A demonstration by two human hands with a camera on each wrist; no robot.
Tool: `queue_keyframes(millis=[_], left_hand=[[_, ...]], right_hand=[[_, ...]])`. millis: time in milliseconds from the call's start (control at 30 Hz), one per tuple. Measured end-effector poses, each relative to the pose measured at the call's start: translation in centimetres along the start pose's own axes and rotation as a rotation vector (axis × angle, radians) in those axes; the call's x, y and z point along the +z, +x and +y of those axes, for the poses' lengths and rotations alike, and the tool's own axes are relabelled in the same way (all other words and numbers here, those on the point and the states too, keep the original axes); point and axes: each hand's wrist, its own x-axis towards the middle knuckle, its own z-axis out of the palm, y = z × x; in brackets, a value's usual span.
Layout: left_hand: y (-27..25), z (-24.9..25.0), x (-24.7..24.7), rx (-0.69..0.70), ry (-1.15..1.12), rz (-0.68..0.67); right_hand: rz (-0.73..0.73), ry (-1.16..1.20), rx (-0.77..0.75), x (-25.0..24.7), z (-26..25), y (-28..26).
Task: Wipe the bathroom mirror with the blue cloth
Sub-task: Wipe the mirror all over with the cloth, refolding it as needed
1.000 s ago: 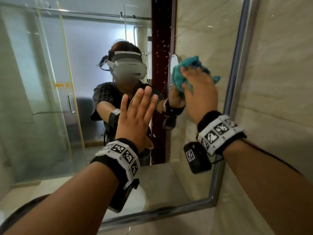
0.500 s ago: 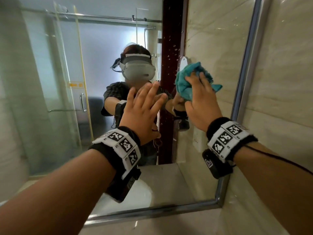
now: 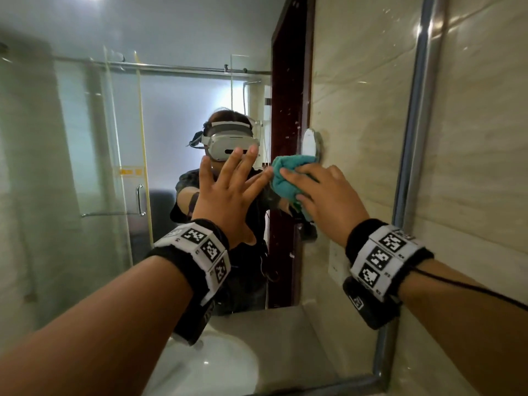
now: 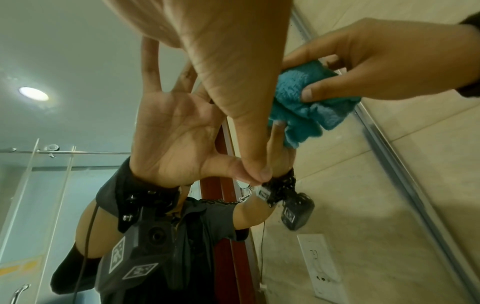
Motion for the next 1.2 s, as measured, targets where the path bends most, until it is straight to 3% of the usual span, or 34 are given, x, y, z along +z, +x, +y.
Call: queue_keyframes(millis=[67, 133, 200, 267, 367, 433, 533, 700, 800, 900, 967, 1100, 1200], left_hand=[[0.0, 0.0, 0.0, -0.001, -0.004, -0.001], [0.1, 0.1, 0.0, 0.001, -0.014, -0.004], [0.2, 0.1, 0.0, 0.000, -0.014, 0.000], [0.2, 0.0, 0.1, -0.004, -0.017, 0.005], [0.1, -0.1, 0.1, -0.001, -0.019, 0.010], [0.2, -0.2, 0.2, 0.001, -0.020, 0.013], [0.3, -0.1, 0.3, 0.001, -0.028, 0.018], [0.2, -0.2, 0.3, -0.004, -0.033, 0.036], [0.2, -0.2, 0.3, -0.004, -0.037, 0.032], [0.2, -0.1, 0.2, -0.005, -0.044, 0.027], [0.2, -0.1, 0.3, -0.007, -0.042, 0.031], [0.2, -0.1, 0.2, -0.011, -0.045, 0.035], [0.2, -0.1, 0.2, -0.017, -0.049, 0.028]], right_hand=[[-0.017, -0.059, 0.024, -1.4, 0.8, 1.3], [0.126, -0.070, 0.102, -2.6, 1.7, 3.0], [0.245, 0.085, 0.193, -2.4, 1.5, 3.5], [0.197, 0.202, 0.194, -1.1, 0.5, 2.5], [0.117, 0.046, 0.056, -1.2, 0.1, 2.0], [0.124, 0.029, 0.129, -2.4, 1.2, 3.8], [0.248, 0.064, 0.266, -2.7, 1.1, 5.4], [0.153, 0.108, 0.192, -0.5, -0.4, 2.3], [0.105, 0.149, 0.132, -2.3, 0.9, 3.5], [0.215, 0.327, 0.299, -4.1, 1.7, 6.3], [0.217, 0.261, 0.334, -3.9, 0.7, 6.2], [-0.070, 0.108, 0.134, -2.2, -0.9, 3.0], [-0.004, 0.310, 0.097, -3.6, 0.4, 5.3]])
